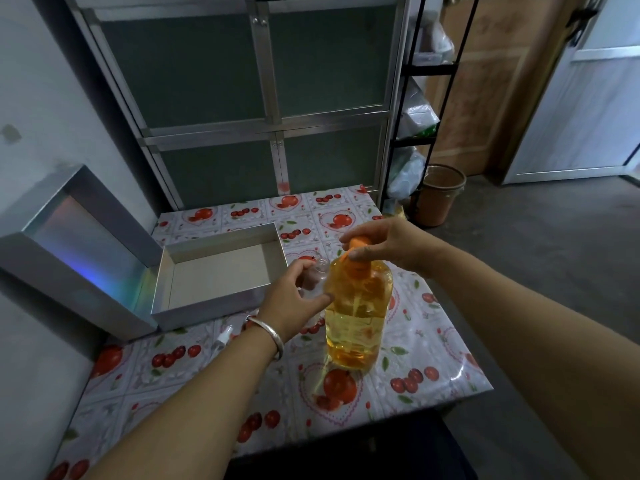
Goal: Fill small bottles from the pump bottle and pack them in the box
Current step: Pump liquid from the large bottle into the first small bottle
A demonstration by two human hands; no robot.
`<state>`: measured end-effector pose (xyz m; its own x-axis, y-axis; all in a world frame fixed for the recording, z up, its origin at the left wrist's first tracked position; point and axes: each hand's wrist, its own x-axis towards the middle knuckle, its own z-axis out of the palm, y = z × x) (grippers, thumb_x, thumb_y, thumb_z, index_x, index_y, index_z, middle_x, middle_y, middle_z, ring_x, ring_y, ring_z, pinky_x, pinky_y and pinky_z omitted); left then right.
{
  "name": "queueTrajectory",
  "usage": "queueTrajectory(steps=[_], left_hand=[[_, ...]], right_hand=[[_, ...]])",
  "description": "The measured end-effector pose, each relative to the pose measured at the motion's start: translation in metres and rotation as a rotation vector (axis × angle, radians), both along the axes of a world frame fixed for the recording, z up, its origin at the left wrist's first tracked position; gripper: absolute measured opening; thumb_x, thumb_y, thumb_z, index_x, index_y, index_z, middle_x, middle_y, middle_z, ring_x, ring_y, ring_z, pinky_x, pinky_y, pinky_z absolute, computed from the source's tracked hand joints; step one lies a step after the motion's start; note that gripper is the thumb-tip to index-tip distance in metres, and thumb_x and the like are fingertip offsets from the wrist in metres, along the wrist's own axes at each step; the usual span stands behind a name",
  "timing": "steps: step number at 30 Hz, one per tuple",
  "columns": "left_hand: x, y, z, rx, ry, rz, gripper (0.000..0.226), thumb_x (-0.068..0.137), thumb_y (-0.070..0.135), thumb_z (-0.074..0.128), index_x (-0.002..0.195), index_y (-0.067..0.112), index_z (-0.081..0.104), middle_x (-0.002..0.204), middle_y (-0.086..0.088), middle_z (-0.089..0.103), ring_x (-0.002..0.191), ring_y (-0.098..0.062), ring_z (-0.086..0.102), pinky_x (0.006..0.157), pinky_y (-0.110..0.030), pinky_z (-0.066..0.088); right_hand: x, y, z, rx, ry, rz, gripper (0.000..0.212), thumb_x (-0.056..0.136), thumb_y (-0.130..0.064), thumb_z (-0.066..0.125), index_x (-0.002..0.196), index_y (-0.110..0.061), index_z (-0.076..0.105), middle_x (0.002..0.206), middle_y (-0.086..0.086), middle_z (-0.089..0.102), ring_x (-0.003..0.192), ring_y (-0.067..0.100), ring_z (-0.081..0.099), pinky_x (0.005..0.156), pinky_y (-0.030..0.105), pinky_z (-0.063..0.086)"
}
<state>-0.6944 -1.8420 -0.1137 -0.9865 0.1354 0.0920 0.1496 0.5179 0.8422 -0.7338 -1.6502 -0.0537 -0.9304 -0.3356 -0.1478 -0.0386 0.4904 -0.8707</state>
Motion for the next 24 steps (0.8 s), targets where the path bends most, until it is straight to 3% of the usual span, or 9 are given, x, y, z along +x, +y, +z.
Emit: queueTrajectory(steps=[3,10,15,19,24], left_hand=[[-0.001,0.001,0.003,-0.011,0.014,-0.007,0.044,0.076,0.019,0.073,0.114,0.017,0.051,0.097,0.001,0.055,0.088,-0.014,0.052,0.077,-0.021,0.045],[-0.001,0.001,0.001,0.018,-0.002,-0.002,0.038,0.075,0.017,0.074,0.105,0.021,0.051,0.098,-0.002,0.058,0.093,-0.02,0.055,0.084,-0.034,0.048],[-0.005,0.0,0.005,-0.008,0.038,-0.015,0.036,0.075,0.017,0.074,0.099,0.022,0.048,0.093,0.001,0.054,0.085,-0.013,0.05,0.074,-0.016,0.043],[-0.01,-0.002,0.005,-0.042,0.052,-0.01,0.037,0.074,0.021,0.075,0.101,0.019,0.051,0.089,0.004,0.053,0.077,-0.006,0.047,0.066,-0.01,0.04],[-0.016,-0.003,0.009,-0.076,0.08,-0.021,0.038,0.074,0.02,0.074,0.107,0.017,0.055,0.093,0.002,0.054,0.077,-0.003,0.047,0.065,-0.004,0.04]], right_hand=[[0.002,-0.004,-0.002,0.052,0.069,-0.078,0.029,0.076,-0.03,0.072,0.104,-0.023,0.067,0.111,-0.003,0.059,0.11,0.022,0.055,0.094,0.041,0.051],[0.007,-0.011,-0.003,0.075,0.07,-0.148,0.036,0.077,-0.034,0.071,0.109,-0.019,0.066,0.115,0.002,0.06,0.106,0.021,0.057,0.091,0.039,0.053],[0.001,-0.019,0.002,0.143,0.128,-0.193,0.029,0.076,-0.038,0.071,0.089,-0.013,0.07,0.074,0.002,0.067,0.08,0.018,0.066,0.077,0.034,0.058],[0.006,-0.025,-0.005,0.161,0.168,-0.277,0.028,0.078,-0.04,0.069,0.087,-0.013,0.066,0.07,-0.001,0.064,0.07,0.009,0.062,0.06,0.018,0.051],[0.001,-0.026,0.001,0.095,0.025,-0.276,0.035,0.087,-0.045,0.057,0.088,-0.012,0.065,0.07,0.001,0.06,0.071,0.013,0.059,0.059,0.019,0.046]])
